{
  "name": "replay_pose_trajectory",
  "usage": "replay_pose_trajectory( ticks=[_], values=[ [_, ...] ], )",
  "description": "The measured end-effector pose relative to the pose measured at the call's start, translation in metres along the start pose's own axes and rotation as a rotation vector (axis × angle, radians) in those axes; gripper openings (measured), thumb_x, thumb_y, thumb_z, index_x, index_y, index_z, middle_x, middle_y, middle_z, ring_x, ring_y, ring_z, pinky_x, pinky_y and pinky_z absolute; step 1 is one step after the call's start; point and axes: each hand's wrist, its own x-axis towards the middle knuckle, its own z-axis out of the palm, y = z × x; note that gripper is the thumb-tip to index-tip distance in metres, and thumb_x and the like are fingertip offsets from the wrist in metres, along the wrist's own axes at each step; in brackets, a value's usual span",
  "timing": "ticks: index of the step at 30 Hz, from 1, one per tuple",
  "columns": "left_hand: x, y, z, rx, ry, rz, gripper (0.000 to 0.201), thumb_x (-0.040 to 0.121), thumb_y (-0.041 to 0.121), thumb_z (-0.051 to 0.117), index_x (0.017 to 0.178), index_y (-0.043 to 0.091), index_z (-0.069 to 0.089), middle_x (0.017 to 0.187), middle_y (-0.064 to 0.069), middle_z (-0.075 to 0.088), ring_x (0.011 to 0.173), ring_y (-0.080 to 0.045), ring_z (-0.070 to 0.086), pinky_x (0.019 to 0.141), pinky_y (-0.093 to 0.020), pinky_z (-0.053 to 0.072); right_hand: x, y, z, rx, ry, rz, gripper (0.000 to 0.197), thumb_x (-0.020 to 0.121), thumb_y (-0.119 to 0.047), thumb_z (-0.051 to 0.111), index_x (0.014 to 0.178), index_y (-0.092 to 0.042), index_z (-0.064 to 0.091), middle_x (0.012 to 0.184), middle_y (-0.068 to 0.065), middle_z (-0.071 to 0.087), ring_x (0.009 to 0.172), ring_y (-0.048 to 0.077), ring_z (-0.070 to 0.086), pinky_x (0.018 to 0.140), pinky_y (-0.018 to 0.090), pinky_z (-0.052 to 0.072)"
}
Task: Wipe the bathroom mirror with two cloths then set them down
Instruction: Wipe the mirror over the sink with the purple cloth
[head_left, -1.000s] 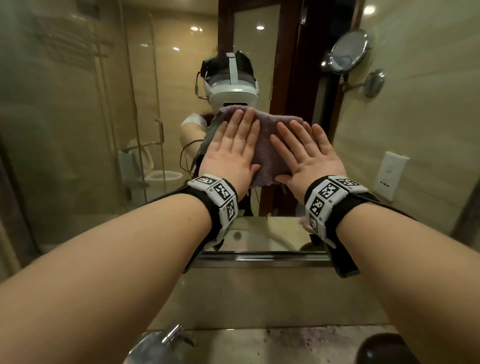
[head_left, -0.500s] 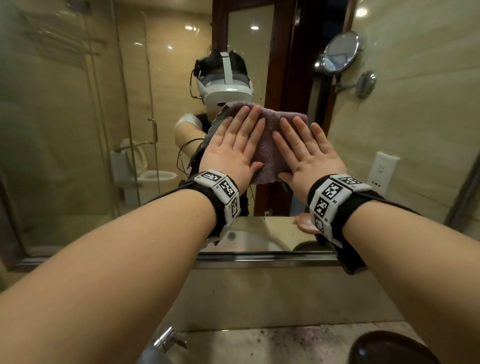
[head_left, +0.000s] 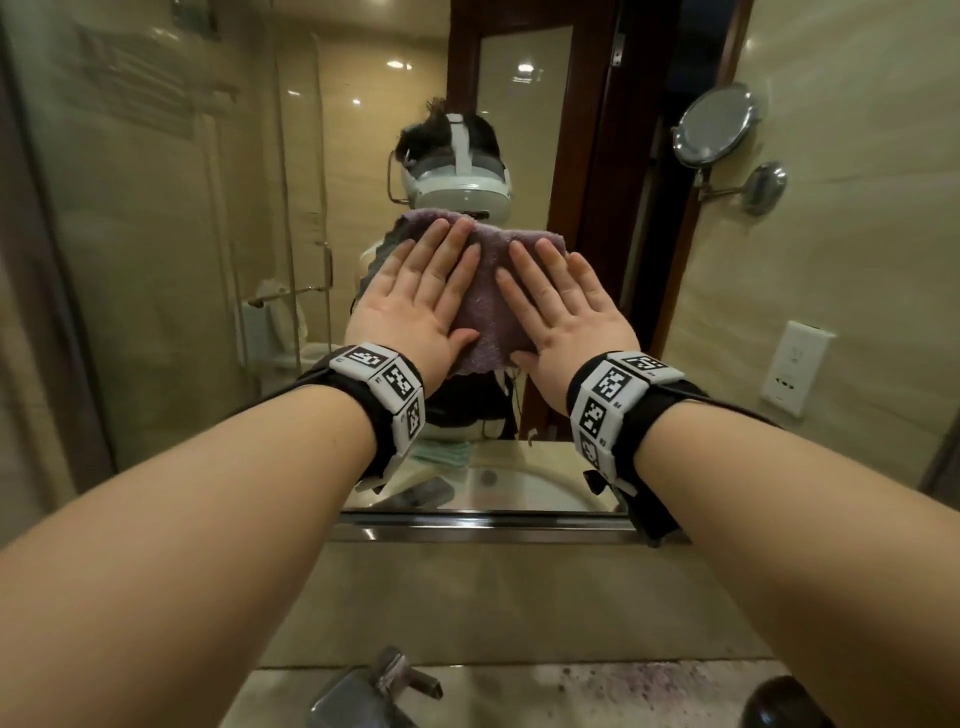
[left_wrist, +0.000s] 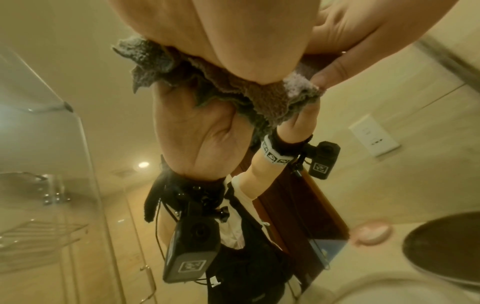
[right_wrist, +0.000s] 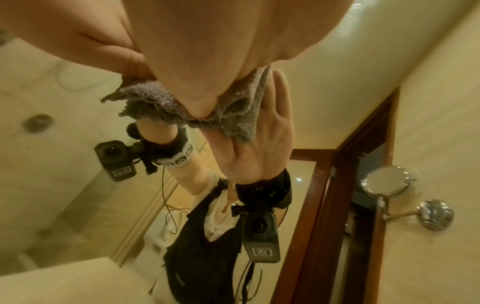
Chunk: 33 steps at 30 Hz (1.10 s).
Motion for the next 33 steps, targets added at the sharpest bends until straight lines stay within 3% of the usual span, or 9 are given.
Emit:
replay_pose_trajectory(
  ticks=[5, 9, 14, 21, 26, 33],
  values=[
    [-0.018, -0.045, 0.008, 0.017, -0.051, -0.086, 0.073, 0.097, 0.052, 0.014, 0.129, 0.01, -0.037, 0.146, -0.006, -0.037, 0.138, -0.021, -0.028, 0.107, -0.032, -0.022, 0.025, -0.039, -0.017, -0.01, 0.039, -0.079, 0.081, 0.096, -0.047, 0.035, 0.144, -0.018, -0.023, 0.152, 0.004, -0.027, 0.14, 0.024, -0.024, 0.106, 0.036, -0.024],
    [-0.029, -0.081, 0.012, 0.054, -0.092, -0.148, 0.075, 0.097, 0.052, 0.013, 0.134, 0.009, -0.034, 0.148, -0.007, -0.036, 0.139, -0.021, -0.028, 0.11, -0.034, -0.02, 0.047, -0.072, -0.029, -0.028, 0.074, -0.11, 0.082, 0.095, -0.049, 0.034, 0.144, -0.018, -0.024, 0.152, 0.003, -0.028, 0.14, 0.024, -0.025, 0.107, 0.037, -0.023],
    [-0.041, -0.12, 0.019, 0.133, -0.113, -0.213, 0.075, 0.095, 0.054, 0.012, 0.125, 0.007, -0.038, 0.149, -0.009, -0.034, 0.139, -0.023, -0.027, 0.109, -0.042, -0.021, 0.069, -0.108, -0.042, -0.031, 0.113, -0.137, 0.079, 0.096, -0.05, 0.031, 0.145, -0.019, -0.023, 0.152, 0.003, -0.029, 0.14, 0.024, -0.026, 0.107, 0.038, -0.023],
    [-0.054, -0.171, 0.021, 0.194, -0.191, -0.333, 0.078, 0.096, 0.054, 0.013, 0.131, 0.004, -0.035, 0.149, -0.012, -0.032, 0.14, -0.026, -0.025, 0.107, -0.043, -0.022, 0.104, -0.156, -0.065, 0.007, 0.161, -0.189, 0.083, 0.094, -0.051, 0.036, 0.146, -0.018, -0.019, 0.153, 0.004, -0.026, 0.141, 0.024, -0.023, 0.109, 0.04, -0.021],
    [-0.06, -0.2, 0.014, 0.261, -0.275, -0.407, 0.079, 0.097, 0.052, 0.014, 0.14, -0.001, -0.025, 0.151, -0.016, -0.026, 0.141, -0.028, -0.022, 0.11, -0.045, -0.018, 0.125, -0.186, -0.085, -0.01, 0.201, -0.214, 0.082, 0.094, -0.052, 0.036, 0.147, -0.018, -0.017, 0.153, 0.005, -0.026, 0.141, 0.025, -0.023, 0.105, 0.039, -0.024],
    [-0.061, -0.216, 0.014, 0.35, -0.337, -0.423, 0.078, 0.098, 0.05, 0.012, 0.139, -0.005, -0.025, 0.149, -0.018, -0.027, 0.14, -0.028, -0.023, 0.109, -0.045, -0.019, 0.139, -0.205, -0.09, 0.042, 0.235, -0.217, 0.078, 0.095, -0.05, 0.034, 0.148, -0.019, -0.015, 0.154, 0.004, -0.024, 0.141, 0.024, -0.022, 0.102, 0.037, -0.025]
  ],
)
